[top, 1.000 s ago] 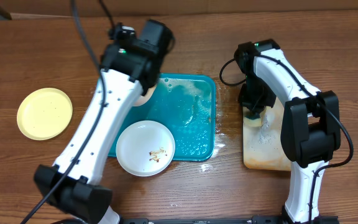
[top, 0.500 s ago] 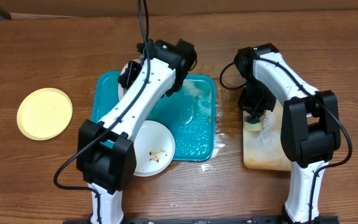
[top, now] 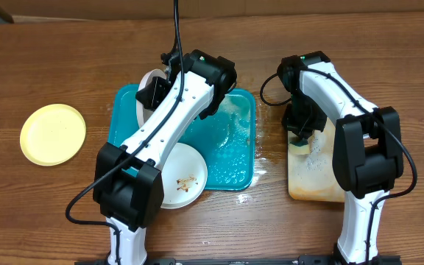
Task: Clean dirty plates on tray and stack at the side
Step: 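Lift the white plate with the left gripper and carry it left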
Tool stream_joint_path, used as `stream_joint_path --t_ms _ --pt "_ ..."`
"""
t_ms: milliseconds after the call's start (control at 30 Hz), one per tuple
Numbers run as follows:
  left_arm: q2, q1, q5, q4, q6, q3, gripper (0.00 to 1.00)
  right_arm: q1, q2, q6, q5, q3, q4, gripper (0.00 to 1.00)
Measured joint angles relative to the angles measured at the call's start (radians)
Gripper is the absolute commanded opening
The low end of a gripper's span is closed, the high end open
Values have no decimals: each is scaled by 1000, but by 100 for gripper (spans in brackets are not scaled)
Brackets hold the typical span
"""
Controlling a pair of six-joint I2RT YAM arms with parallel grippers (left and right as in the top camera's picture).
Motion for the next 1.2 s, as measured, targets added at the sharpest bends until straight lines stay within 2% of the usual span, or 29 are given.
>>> stream_joint_path --t_ms 900,1000,1200 --pt "0 0 -10 -1 -46 0 4 0 0 0 -20 0 5 4" --pt "0 0 50 2 -85 0 4 0 0 0 -22 0 8 4" --pt "0 0 317 138 -159 0 4 0 0 0 -25 0 11 4"
